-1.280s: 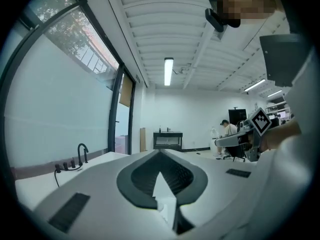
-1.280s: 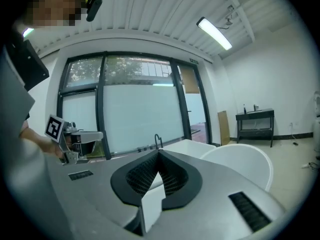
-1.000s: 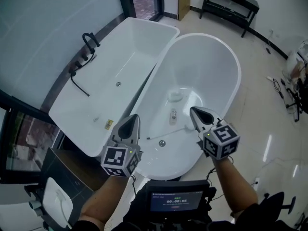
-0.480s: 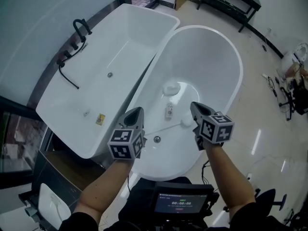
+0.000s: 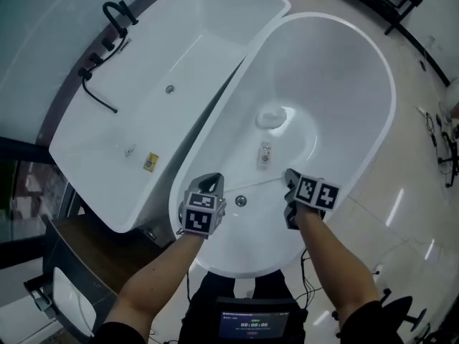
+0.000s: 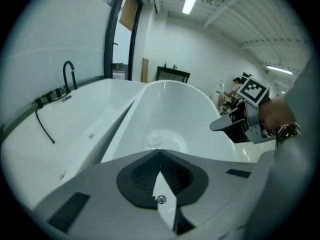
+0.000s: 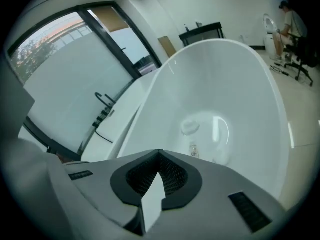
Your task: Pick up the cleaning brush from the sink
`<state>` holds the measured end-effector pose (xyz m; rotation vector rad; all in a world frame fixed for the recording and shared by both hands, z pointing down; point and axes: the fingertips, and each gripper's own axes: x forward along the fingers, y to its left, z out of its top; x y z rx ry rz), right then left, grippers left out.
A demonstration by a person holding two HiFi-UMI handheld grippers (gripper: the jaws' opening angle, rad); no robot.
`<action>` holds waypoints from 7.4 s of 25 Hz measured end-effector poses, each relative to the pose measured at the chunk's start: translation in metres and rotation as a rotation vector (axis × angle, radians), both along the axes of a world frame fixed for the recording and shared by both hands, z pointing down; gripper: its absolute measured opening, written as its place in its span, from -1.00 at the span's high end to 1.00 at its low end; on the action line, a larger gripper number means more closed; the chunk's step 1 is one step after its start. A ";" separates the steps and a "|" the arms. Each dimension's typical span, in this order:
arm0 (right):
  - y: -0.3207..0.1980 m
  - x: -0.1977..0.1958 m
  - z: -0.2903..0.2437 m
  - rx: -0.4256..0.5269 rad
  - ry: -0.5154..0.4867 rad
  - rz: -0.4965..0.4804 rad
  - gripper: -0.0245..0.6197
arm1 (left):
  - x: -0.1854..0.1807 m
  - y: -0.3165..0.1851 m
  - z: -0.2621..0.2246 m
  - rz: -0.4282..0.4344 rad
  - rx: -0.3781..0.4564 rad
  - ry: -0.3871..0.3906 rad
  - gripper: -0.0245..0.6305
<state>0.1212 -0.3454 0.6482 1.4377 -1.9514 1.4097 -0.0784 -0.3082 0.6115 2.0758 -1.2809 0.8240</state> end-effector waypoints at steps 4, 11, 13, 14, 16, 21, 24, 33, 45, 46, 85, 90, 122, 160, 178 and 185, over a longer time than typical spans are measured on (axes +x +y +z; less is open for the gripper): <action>-0.011 0.021 0.136 -0.131 0.015 0.022 0.92 | 0.009 -0.018 0.126 0.019 -0.063 -0.057 0.93; -0.022 0.039 0.374 -0.255 0.100 -0.148 0.92 | 0.023 -0.035 0.352 0.186 -0.182 -0.137 0.77; -0.023 0.036 0.428 -0.236 0.149 -0.288 0.92 | 0.028 -0.033 0.414 0.264 -0.212 -0.179 0.71; -0.023 0.032 0.453 -0.220 0.179 -0.377 0.92 | 0.031 -0.030 0.444 0.306 -0.230 -0.190 0.71; -0.020 0.025 0.497 -0.181 0.257 -0.598 0.79 | 0.038 -0.019 0.496 0.425 -0.264 -0.197 0.71; -0.013 0.015 0.570 -0.048 0.427 -0.980 0.73 | 0.047 0.006 0.591 0.696 -0.299 -0.265 0.70; -0.019 0.019 0.607 -0.016 0.494 -1.079 0.57 | 0.043 -0.003 0.630 0.684 -0.321 -0.306 0.57; -0.017 0.000 0.664 0.108 0.678 -1.541 0.56 | 0.030 -0.005 0.705 0.856 -0.297 -0.436 0.56; -0.022 -0.007 0.710 0.112 0.742 -1.713 0.57 | 0.027 0.003 0.754 0.957 -0.272 -0.496 0.53; -0.023 -0.009 0.713 0.113 0.745 -1.713 0.57 | 0.026 0.002 0.757 0.955 -0.273 -0.491 0.53; 0.080 0.002 0.007 0.383 1.088 -1.760 0.77 | 0.028 0.101 0.015 0.890 0.126 -0.555 0.59; 0.152 0.010 -0.095 0.486 1.121 -1.737 0.77 | 0.045 0.182 -0.117 0.878 0.225 -0.647 0.59; 0.747 -0.313 -0.411 1.371 0.811 -1.484 0.77 | -0.253 0.938 -0.498 -0.332 0.741 -0.885 0.20; 1.024 -0.405 -0.510 1.130 -0.346 -1.026 0.77 | -0.319 1.257 -0.459 -1.210 0.893 -0.206 0.91; 1.028 -0.408 -0.509 1.134 -0.347 -1.020 0.77 | -0.327 1.254 -0.461 -1.204 0.879 -0.276 0.91; 1.028 -0.406 -0.508 1.121 -0.347 -1.023 0.77 | -0.323 1.252 -0.472 -1.189 0.896 -0.307 0.91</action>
